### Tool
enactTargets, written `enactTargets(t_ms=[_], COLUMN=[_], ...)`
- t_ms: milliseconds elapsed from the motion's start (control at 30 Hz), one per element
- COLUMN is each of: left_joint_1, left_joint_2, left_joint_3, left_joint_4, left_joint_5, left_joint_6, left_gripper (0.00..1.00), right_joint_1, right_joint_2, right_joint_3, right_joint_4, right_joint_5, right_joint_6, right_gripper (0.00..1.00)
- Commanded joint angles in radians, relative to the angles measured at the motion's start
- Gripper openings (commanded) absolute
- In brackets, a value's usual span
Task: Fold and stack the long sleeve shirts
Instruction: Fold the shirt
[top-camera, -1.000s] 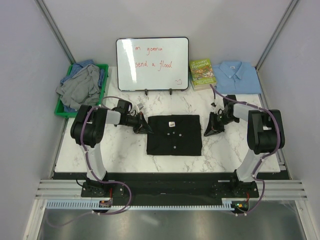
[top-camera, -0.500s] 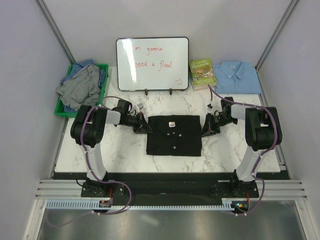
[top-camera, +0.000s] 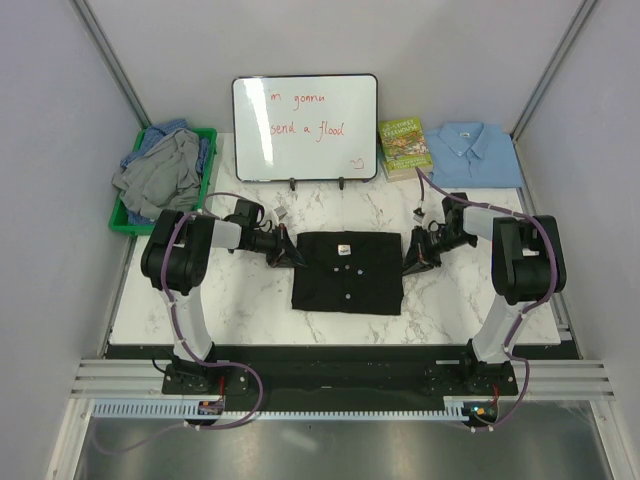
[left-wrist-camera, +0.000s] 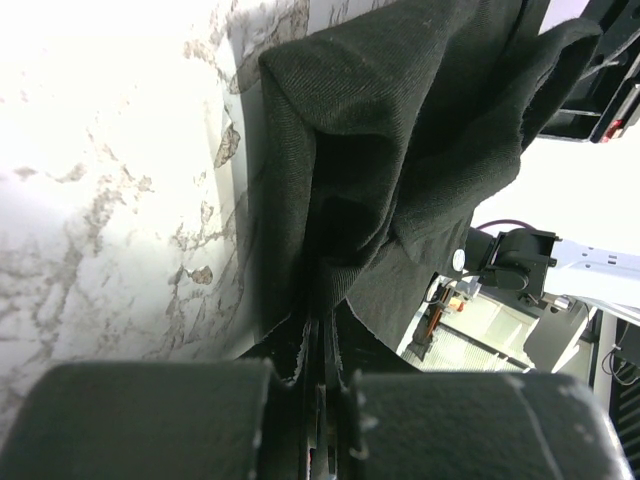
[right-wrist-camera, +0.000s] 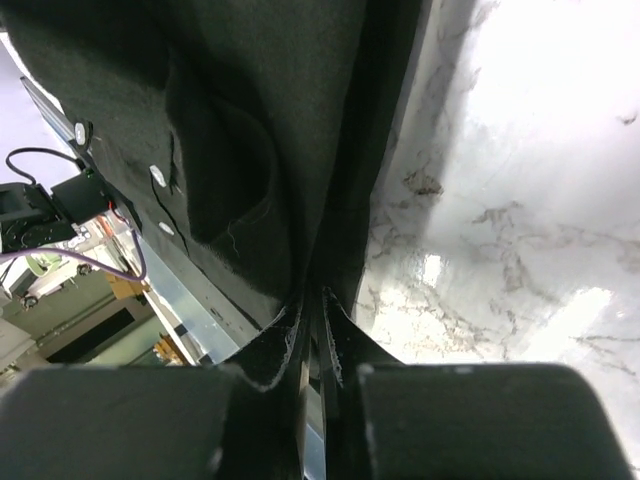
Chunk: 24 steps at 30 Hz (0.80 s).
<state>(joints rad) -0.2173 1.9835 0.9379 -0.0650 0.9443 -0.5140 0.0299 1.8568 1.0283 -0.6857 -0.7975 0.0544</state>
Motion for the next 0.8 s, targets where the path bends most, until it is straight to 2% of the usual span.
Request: enactTargets(t_ms=[0,267,533,767], left_joint_1=[0.001,0.001,0.001,0.006], left_joint_2=[0.006,0.017,-0.023,-0.092], left_joint_3=[-0.010,-0.007,-0.014,-0.021], left_joint_4=[-0.041,-0.041,-0.044,-0.085], left_joint_5=[-0.056,-0.056,-0.041,-0.050], left_joint_6=[0.063,0.063,0.058,0.074], left_gripper=[0.02,0.02,0.02,0.02], right_joint_1=[-0.001,0.008,0.030,0.048], right_joint_2=[-0.038,0.005,0.062,0.090], right_joint_3=[0.041,0.023,0.009,0.016], right_joint_4=[-0.086,-0.006,0.083,0.080], right_joint_5=[-0.026,-0.045,0.138,0.270], right_joint_6=[-0.042,0.011,0.035,0.048], right_gripper=[0.12,0.12,0.13,0.13])
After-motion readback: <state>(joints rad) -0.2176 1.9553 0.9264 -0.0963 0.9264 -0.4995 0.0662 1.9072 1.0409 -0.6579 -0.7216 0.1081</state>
